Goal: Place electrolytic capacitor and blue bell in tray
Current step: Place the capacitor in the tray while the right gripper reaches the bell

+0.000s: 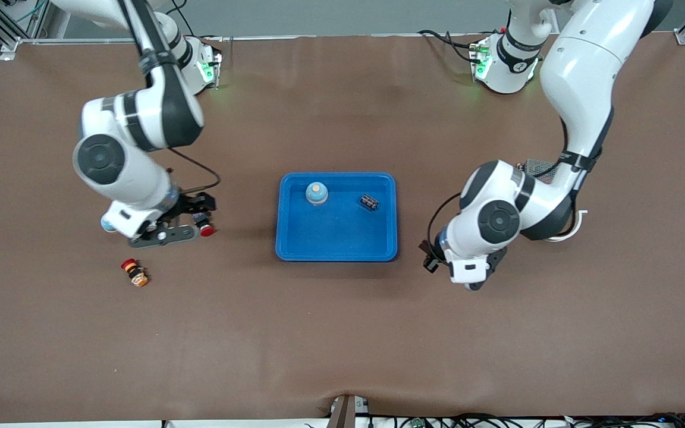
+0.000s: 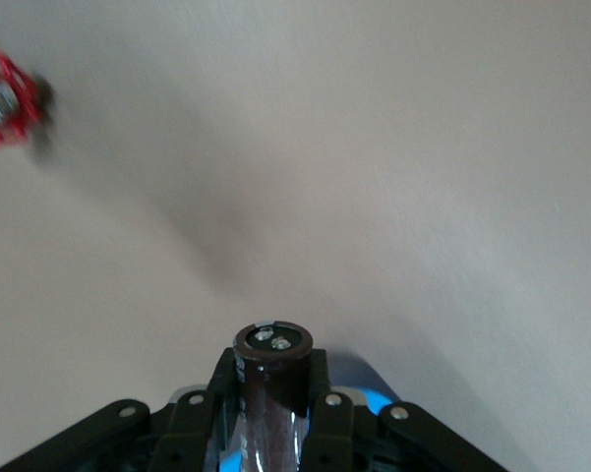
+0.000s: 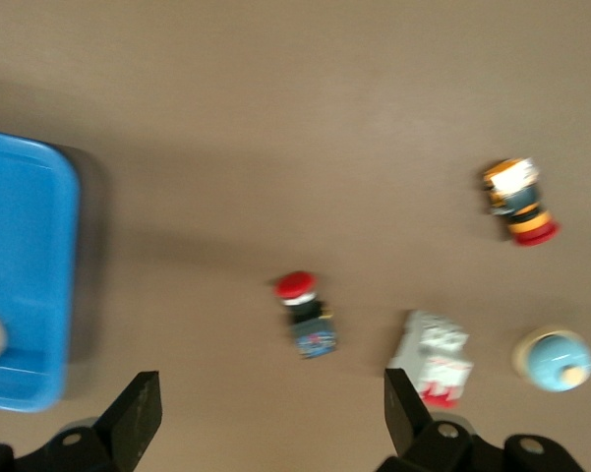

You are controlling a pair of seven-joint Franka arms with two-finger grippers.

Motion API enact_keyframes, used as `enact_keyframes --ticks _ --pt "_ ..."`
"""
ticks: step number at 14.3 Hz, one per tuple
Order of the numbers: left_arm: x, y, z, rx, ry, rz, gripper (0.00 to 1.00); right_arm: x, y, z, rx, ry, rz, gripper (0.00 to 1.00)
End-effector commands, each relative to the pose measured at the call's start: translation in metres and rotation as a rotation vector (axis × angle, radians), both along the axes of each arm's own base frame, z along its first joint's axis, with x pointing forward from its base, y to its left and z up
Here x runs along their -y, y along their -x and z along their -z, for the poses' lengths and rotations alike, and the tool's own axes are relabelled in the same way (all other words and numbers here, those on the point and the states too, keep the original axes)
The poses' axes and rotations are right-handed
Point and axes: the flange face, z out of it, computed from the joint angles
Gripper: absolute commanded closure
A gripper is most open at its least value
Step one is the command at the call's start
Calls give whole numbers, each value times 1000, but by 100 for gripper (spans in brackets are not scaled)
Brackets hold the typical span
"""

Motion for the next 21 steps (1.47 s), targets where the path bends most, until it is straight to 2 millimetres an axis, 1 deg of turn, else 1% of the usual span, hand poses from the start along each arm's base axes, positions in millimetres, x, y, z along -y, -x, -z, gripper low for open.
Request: enact_keyframes --ticks 1,3,5,7,8,10,11,13,14,15,16,17,18,19,20,21 --pt "39 5 -1 17 28 -63 100 65 -10 2 -1 -19 -102 0" --pt "58 11 1 29 40 -143 100 115 -14 4 -7 -38 -150 0" --pt "80 23 11 28 47 -153 100 155 -14 7 -12 -56 -186 0" --pt "94 30 19 31 57 -179 100 185 -13 6 -4 -64 -221 0" --pt "101 34 27 29 64 -186 100 200 -11 8 -8 -69 -224 0" --pt "114 42 43 31 66 -207 100 226 -3 22 -13 -79 -243 0" --pt "117 44 50 28 53 -222 100 238 4 35 -9 -80 -263 0" --pt "121 50 58 17 43 -222 100 266 17 57 0 -90 -268 0" --pt "131 59 64 11 36 -202 100 274 22 67 7 -119 -274 0" --pt "130 63 75 -2 15 -198 100 280 25 77 9 -134 -299 0" --pt "130 64 80 -6 5 -194 95 290 26 87 13 -134 -314 0" --pt "129 66 82 -15 -8 -190 87 298 26 95 11 -128 -323 0" --pt "130 70 85 -27 -22 -182 77 301 25 99 16 -122 -332 0" --pt "134 73 86 -30 -28 -173 73 301 26 103 13 -121 -339 0" --pt "133 74 86 -31 -29 -173 66 301 29 111 8 -120 -339 0" --pt "133 75 87 -33 -33 -171 55 301 32 118 21 -113 -336 0"
